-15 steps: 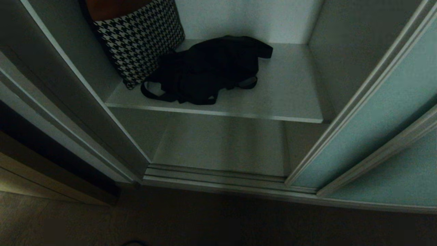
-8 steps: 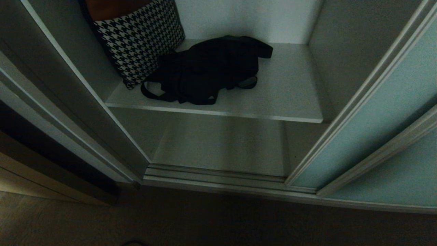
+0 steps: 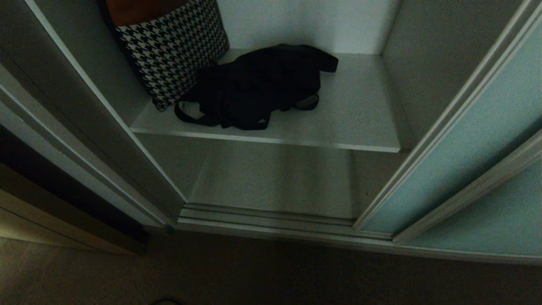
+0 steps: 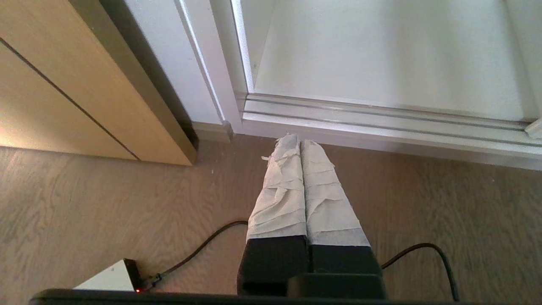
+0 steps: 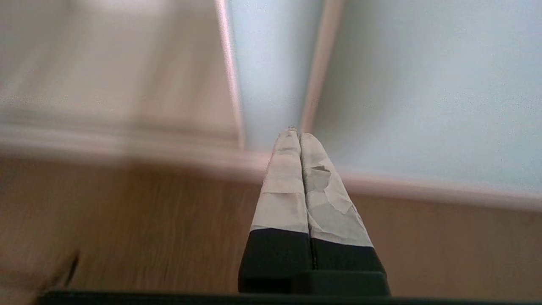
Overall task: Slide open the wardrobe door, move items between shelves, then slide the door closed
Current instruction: Close the door
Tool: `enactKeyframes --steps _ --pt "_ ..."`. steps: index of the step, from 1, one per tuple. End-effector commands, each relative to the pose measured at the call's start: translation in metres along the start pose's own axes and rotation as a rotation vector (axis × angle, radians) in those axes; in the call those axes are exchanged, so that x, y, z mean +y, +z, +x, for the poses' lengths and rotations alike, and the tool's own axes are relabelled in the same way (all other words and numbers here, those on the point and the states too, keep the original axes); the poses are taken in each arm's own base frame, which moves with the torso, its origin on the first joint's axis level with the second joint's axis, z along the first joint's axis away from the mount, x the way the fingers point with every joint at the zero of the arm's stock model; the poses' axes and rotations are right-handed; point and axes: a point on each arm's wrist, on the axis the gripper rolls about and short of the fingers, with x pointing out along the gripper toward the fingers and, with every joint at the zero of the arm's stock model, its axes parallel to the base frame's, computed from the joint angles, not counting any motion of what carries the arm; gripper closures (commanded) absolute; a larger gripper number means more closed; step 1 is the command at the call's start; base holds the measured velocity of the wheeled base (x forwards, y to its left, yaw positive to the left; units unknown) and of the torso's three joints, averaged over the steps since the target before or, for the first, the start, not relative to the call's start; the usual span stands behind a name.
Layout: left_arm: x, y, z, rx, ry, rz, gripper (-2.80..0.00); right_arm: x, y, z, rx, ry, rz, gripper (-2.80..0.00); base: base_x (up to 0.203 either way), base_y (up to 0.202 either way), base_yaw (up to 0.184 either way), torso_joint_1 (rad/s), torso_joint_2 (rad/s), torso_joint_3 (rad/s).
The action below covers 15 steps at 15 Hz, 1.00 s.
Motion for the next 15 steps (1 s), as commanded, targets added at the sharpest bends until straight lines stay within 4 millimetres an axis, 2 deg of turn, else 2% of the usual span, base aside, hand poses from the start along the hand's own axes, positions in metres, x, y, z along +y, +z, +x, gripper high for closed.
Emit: enactKeyframes --steps 1,4,6,7,12,15 --pt "0.0 0.0 0.0 0.0 0.0 0.001 0.0 -0.001 0.021 -0.008 -0.059 -0.016 0.005 0.0 0.0 0.0 0.0 0.0 0.0 0.0" --pt "0.0 0.0 0.0 -0.001 0.0 0.0 0.0 -0.003 0.064 -0.039 -0.064 -0.043 0.001 0.0 0.0 0.0 0.0 0.0 0.0 0.0" --pt "0.0 0.0 0.0 -0.001 0.001 -0.001 0.0 -0.004 0.09 -0.067 -0.02 -0.047 -0.006 0.0 0.0 0.0 0.0 0.0 0.0 0.0" --pt "0.0 0.0 0.0 -0.001 0.001 -0.001 0.0 -0.005 0.102 -0.074 0.004 -0.048 -0.008 0.0 0.0 0.0 0.0 0.0 0.0 0.0" --pt "0.0 0.0 0.0 0.0 0.0 -0.001 0.0 -0.002 0.183 -0.047 0.074 -0.046 0.063 0.0 0.0 0.0 0.0 0.0 0.0 0.0" --pt "0.0 0.0 0.0 0.0 0.0 -0.001 0.0 0.0 0.209 -0.021 0.106 -0.052 0.161 0.0 0.0 0.0 0.0 0.0 0.0 0.0"
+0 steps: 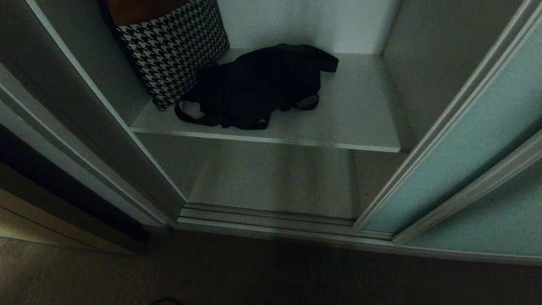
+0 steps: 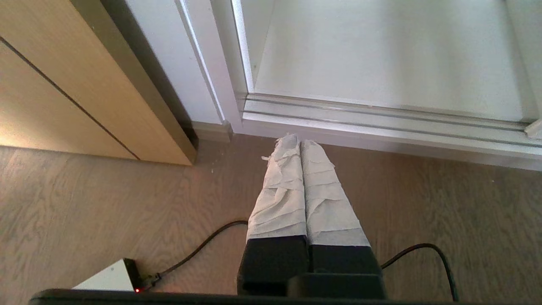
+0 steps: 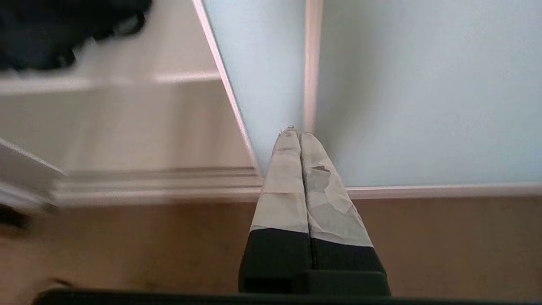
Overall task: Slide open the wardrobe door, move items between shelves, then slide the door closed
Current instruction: Close the door
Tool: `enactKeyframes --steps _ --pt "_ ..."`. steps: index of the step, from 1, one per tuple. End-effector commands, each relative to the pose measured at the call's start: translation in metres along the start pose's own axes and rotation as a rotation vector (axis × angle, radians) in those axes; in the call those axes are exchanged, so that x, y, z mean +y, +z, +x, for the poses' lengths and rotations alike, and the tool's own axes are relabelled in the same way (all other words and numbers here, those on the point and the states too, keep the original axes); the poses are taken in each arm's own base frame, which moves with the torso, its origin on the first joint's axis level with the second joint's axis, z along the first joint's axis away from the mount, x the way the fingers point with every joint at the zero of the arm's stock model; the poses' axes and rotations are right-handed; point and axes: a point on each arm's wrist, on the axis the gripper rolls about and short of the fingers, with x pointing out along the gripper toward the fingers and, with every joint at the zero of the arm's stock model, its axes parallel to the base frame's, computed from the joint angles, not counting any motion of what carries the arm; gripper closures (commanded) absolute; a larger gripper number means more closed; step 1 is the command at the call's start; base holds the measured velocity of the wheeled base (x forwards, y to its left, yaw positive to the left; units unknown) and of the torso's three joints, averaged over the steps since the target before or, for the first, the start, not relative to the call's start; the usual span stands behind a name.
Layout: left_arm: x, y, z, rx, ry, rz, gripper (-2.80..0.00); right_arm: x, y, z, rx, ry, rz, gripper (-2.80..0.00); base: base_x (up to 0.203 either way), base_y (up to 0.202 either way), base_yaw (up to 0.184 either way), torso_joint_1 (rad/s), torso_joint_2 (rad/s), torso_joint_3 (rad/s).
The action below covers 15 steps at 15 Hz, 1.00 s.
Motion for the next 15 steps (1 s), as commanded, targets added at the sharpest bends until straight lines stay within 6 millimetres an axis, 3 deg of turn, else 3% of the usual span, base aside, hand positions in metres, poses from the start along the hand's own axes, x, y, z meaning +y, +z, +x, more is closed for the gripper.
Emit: enactKeyframes --steps 1,15 --pt "0.0 0.0 0.0 0.0 0.0 0.0 0.0 0.006 0.016 0.03 0.073 -0.014 0.041 0.0 0.0 0.0 0.0 0.0 0.0 0.0" --pt "0.0 0.0 0.0 0.0 0.0 0.001 0.0 0.02 0.038 0.117 0.04 -0.064 0.149 0.0 0.0 0.0 0.0 0.0 0.0 0.0"
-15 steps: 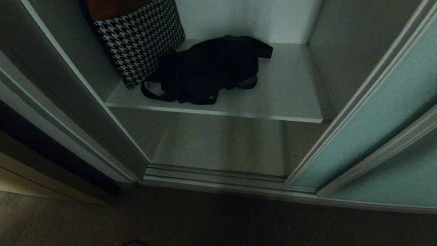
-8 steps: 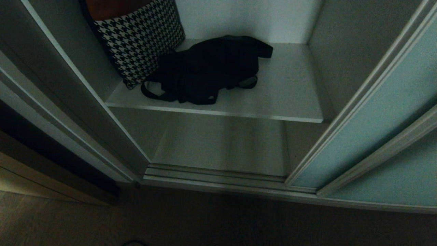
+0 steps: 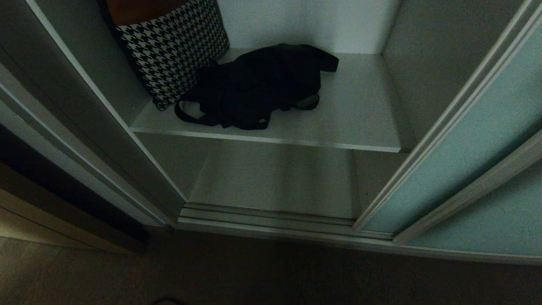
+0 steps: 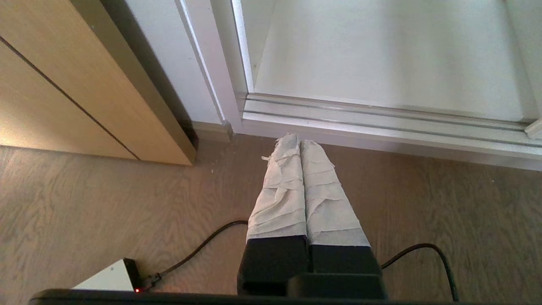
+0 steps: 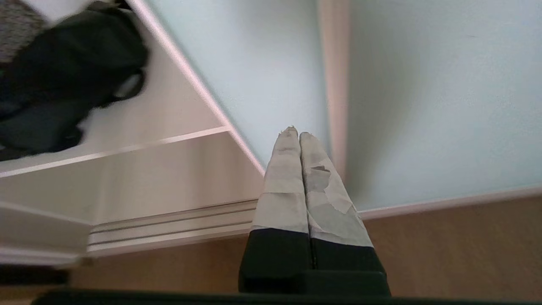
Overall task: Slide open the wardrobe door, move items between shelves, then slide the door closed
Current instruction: Close the door
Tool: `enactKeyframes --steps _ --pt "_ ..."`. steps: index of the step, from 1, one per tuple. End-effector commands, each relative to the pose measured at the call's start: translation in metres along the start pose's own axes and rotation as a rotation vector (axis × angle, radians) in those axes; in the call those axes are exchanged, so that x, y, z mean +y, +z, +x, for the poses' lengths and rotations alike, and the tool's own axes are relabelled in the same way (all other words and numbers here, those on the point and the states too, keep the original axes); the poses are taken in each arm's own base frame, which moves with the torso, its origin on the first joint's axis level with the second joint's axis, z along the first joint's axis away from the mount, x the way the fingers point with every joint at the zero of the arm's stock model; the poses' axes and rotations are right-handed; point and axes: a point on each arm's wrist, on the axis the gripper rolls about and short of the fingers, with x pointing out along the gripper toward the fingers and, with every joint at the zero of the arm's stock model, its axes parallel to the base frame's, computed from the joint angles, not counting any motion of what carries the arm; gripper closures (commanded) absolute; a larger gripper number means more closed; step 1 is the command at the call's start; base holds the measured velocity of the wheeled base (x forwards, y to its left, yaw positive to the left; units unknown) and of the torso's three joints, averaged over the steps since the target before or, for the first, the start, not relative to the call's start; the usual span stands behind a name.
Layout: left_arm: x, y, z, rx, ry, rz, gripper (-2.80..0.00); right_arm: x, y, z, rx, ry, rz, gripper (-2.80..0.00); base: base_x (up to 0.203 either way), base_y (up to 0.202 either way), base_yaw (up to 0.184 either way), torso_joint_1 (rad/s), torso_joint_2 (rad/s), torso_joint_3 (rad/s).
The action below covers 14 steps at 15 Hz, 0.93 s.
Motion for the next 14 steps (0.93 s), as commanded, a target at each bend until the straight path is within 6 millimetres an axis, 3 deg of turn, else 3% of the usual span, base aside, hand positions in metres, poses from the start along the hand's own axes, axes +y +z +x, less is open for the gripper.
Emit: enactKeyframes --steps 1,14 --pt "0.0 0.0 0.0 0.001 0.0 0.0 0.0 0.001 0.0 0.012 0.019 -0.036 -0.005 0.0 0.0 0.0 0.0 0.0 0.0 0.0" --pt "0.0 0.0 0.0 -0.001 0.0 0.0 0.0 -0.005 0.012 0.069 -0.048 -0.106 -0.012 0.0 0.0 0.0 0.0 0.0 0.0 0.0"
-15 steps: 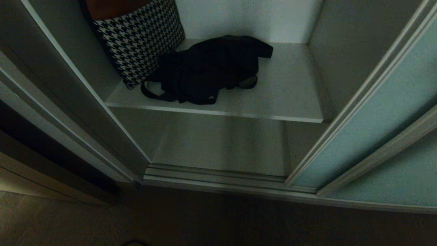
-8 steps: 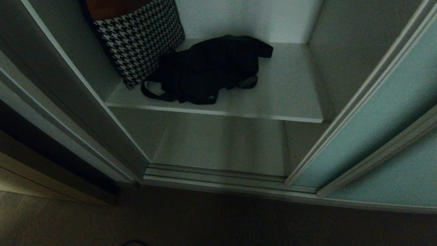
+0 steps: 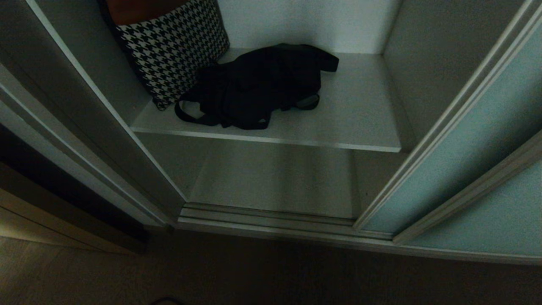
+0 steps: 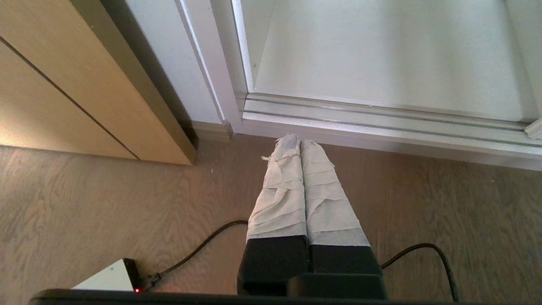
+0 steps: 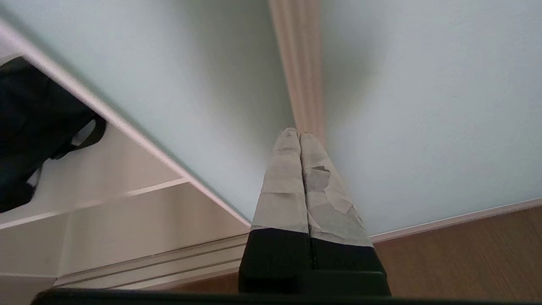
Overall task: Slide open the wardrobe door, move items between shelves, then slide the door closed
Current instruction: Close the door
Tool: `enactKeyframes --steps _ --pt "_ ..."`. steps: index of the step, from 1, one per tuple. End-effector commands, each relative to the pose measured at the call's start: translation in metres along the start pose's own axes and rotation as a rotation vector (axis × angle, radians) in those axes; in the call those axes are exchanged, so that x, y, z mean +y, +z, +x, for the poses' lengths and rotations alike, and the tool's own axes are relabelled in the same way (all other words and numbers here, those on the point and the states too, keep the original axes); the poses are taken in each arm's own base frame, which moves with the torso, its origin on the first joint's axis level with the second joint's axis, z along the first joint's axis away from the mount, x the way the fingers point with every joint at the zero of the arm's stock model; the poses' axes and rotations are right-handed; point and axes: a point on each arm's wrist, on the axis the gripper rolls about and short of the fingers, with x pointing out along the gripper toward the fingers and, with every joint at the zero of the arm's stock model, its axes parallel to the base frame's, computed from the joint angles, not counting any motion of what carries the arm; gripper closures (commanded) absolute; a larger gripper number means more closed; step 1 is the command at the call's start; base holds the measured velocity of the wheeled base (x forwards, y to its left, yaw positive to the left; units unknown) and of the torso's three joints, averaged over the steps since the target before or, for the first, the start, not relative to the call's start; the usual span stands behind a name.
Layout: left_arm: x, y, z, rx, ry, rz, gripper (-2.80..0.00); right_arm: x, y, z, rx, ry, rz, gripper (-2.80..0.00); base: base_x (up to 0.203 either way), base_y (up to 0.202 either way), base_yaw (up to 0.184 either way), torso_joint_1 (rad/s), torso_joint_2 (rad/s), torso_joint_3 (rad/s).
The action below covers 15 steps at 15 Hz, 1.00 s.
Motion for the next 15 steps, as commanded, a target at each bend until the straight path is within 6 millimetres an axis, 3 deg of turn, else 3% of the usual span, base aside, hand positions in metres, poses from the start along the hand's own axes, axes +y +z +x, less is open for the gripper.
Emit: enactKeyframes --steps 1,15 --pt "0.0 0.0 0.0 -0.001 0.0 0.0 0.0 -0.003 -0.002 0.01 0.019 -0.023 0.002 0.0 0.0 0.0 0.0 0.0 0.0 0.0" --pt "0.0 0.0 0.0 0.0 0.001 0.0 0.0 -0.018 -0.005 0.042 0.027 -0.044 0.007 0.0 0.0 0.0 0.0 0.0 0.0 0.0"
